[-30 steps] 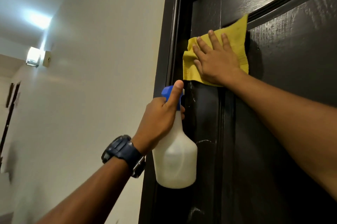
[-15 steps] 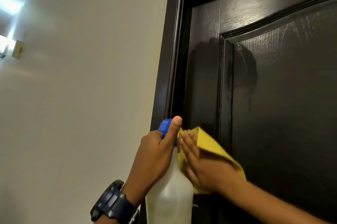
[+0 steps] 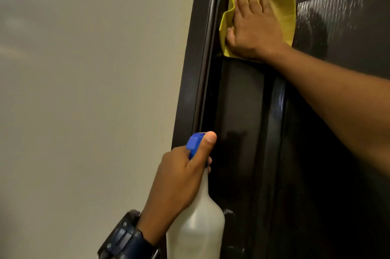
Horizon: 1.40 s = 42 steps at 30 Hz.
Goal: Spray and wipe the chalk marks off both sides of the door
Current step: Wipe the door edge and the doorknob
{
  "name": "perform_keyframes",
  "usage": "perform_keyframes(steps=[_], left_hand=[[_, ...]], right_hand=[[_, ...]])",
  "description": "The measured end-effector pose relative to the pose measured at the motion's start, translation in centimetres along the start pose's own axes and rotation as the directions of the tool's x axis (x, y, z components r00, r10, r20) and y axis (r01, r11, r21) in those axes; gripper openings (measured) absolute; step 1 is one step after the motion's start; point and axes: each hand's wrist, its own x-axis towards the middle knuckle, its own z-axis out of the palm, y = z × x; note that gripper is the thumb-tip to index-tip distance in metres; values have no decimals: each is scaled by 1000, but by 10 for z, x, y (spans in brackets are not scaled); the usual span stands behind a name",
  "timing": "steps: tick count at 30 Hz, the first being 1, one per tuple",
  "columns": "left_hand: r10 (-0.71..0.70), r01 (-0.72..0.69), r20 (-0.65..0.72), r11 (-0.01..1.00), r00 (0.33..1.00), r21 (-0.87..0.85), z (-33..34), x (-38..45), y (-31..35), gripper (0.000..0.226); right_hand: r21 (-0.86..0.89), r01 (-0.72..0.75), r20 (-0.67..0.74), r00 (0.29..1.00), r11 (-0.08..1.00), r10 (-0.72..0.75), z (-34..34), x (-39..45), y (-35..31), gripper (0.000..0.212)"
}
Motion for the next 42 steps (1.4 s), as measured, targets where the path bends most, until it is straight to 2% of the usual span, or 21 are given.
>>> perform_keyframes(steps=[3, 7, 9, 11, 14, 18, 20, 21, 22, 24, 26, 29, 31, 34, 37, 40, 42], left_hand=[[-21, 21, -2, 1000, 1000, -8, 2, -21, -17, 77], [-65, 65, -29, 998, 997, -11, 4, -69, -53, 86], [-79, 80, -42, 996, 996, 26, 8, -98, -70, 81], [-77, 79, -30, 995, 997, 56, 10, -126, -87, 81], [-123, 124, -16, 991, 992, 58, 14, -164, -112, 78], [-146, 147, -14, 983, 989, 107, 14, -193, -131, 69], [-152, 152, -13, 981, 988, 118, 12, -201, -137, 71], [-153, 152, -7, 980, 988, 125, 10, -203, -140, 70], [-154, 153, -2, 979, 988, 134, 10, -206, -143, 70], [-168, 166, 3, 977, 986, 138, 10, -210, -150, 78], [-183, 181, 4, 976, 983, 122, 9, -214, -158, 89], [-171, 170, -2, 981, 985, 90, 9, -214, -164, 92], [-192, 192, -9, 979, 981, 72, 9, -215, -166, 94], [-226, 226, -8, 970, 974, 90, 5, -222, -172, 98], [-242, 242, -11, 964, 970, 111, -1, -232, -179, 98], [-286, 283, 5, 952, 958, 118, -7, -250, -181, 92], [-284, 282, 0, 952, 959, 121, -13, -264, -181, 75]], right_hand=[[47, 27, -19, 999, 999, -26, 22, -105, -51, 78], [158, 90, 89, 990, 983, -105, 51, -285, -139, 82], [252, 122, 153, 974, 960, -164, 59, -356, -170, 83], [322, 114, 189, 965, 940, -182, 60, -405, -190, 83], [295, 202, 291, 912, 934, -289, 58, -457, -209, 76], [236, 295, 407, 835, 926, -370, 55, -487, -213, 82], [189, 347, 376, 839, 919, -394, 50, -483, -205, 82], [188, 298, 347, 871, 936, -347, 45, -469, -199, 80], [200, 179, 293, 927, 963, -233, 41, -447, -189, 79], [286, 21, 271, 957, 958, -101, 35, -383, -164, 82], [190, -46, 206, 979, 981, 6, 33, -330, -144, 84], [137, -37, 146, 989, 990, 17, 38, -314, -143, 80], [133, -12, 188, 982, 991, -13, 42, -344, -156, 79], [133, 169, 248, 948, 977, -198, 54, -421, -187, 77], [143, 348, 320, 869, 926, -376, 67, -503, -223, 71], [257, 345, 391, 817, 903, -424, 75, -544, -235, 81], [264, 390, 413, 781, 882, -469, 74, -562, -233, 93]])
